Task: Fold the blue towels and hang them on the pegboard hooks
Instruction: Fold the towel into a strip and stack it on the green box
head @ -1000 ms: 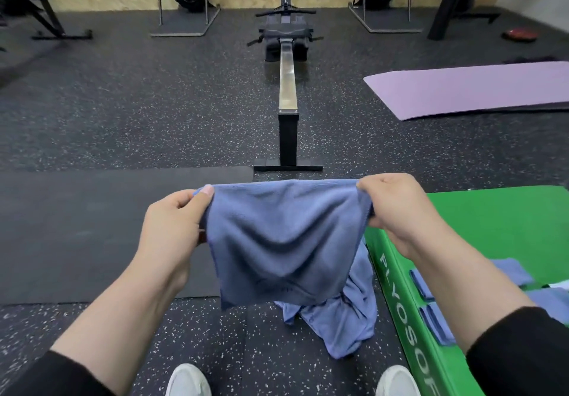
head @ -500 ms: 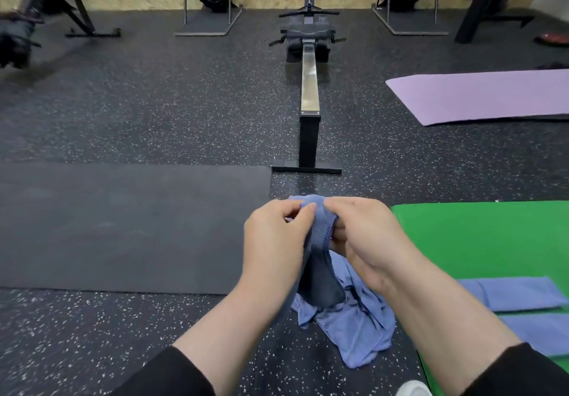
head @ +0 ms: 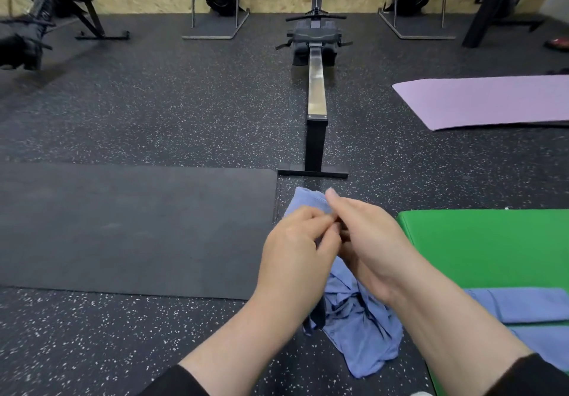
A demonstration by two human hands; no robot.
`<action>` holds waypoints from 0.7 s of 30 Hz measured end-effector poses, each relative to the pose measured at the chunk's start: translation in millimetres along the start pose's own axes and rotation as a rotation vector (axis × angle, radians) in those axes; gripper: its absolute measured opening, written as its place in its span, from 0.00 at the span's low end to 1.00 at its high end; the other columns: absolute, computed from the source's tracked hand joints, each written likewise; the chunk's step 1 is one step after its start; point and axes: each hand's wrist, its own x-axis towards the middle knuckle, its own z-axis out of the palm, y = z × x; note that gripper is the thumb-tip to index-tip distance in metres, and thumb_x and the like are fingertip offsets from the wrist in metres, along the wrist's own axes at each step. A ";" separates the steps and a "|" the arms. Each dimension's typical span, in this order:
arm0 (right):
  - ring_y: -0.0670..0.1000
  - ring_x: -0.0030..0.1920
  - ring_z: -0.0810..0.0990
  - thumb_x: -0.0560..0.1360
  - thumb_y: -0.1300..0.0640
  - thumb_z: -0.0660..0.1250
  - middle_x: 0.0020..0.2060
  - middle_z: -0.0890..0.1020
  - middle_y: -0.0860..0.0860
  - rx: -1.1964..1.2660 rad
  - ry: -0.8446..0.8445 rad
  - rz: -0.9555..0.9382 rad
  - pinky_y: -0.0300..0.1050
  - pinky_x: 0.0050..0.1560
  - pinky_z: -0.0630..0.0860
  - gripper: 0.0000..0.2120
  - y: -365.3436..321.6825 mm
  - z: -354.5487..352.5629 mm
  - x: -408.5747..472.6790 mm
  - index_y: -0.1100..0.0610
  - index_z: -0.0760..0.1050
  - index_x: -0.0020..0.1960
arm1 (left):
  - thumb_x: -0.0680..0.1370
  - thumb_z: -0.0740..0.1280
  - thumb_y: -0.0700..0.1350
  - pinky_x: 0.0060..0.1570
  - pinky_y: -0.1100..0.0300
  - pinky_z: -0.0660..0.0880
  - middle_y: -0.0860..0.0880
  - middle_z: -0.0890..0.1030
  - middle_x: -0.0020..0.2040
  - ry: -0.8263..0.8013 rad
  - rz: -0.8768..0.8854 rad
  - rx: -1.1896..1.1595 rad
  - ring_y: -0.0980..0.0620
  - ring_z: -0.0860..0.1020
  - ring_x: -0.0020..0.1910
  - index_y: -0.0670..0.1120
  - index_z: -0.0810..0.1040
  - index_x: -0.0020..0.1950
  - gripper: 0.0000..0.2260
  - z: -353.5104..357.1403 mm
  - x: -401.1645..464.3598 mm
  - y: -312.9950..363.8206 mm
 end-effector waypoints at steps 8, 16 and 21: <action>0.52 0.40 0.74 0.67 0.56 0.61 0.39 0.84 0.58 -0.462 0.076 -0.070 0.52 0.44 0.71 0.17 -9.1 -22.5 6.4 0.51 0.85 0.49 | 0.77 0.66 0.50 0.43 0.61 0.73 0.57 0.78 0.41 0.107 0.045 0.041 0.55 0.75 0.41 0.53 0.78 0.47 0.03 -37.1 9.4 -9.3; 0.51 0.36 0.69 0.69 0.55 0.61 0.34 0.78 0.53 -0.667 -0.043 -0.110 0.50 0.41 0.65 0.14 -27.0 -33.6 -9.4 0.46 0.84 0.46 | 0.78 0.68 0.57 0.70 0.60 0.61 0.59 0.65 0.74 -0.315 0.091 0.269 0.58 0.64 0.72 0.61 0.77 0.60 0.11 -54.6 13.2 -32.2; 0.53 0.40 0.74 0.68 0.54 0.62 0.46 0.82 0.68 -0.630 -0.031 -0.097 0.66 0.48 0.76 0.14 -30.5 -36.1 -12.3 0.49 0.84 0.48 | 0.80 0.64 0.61 0.71 0.49 0.64 0.58 0.66 0.75 -0.485 0.047 0.449 0.56 0.63 0.73 0.56 0.81 0.54 0.12 -50.5 10.5 -33.1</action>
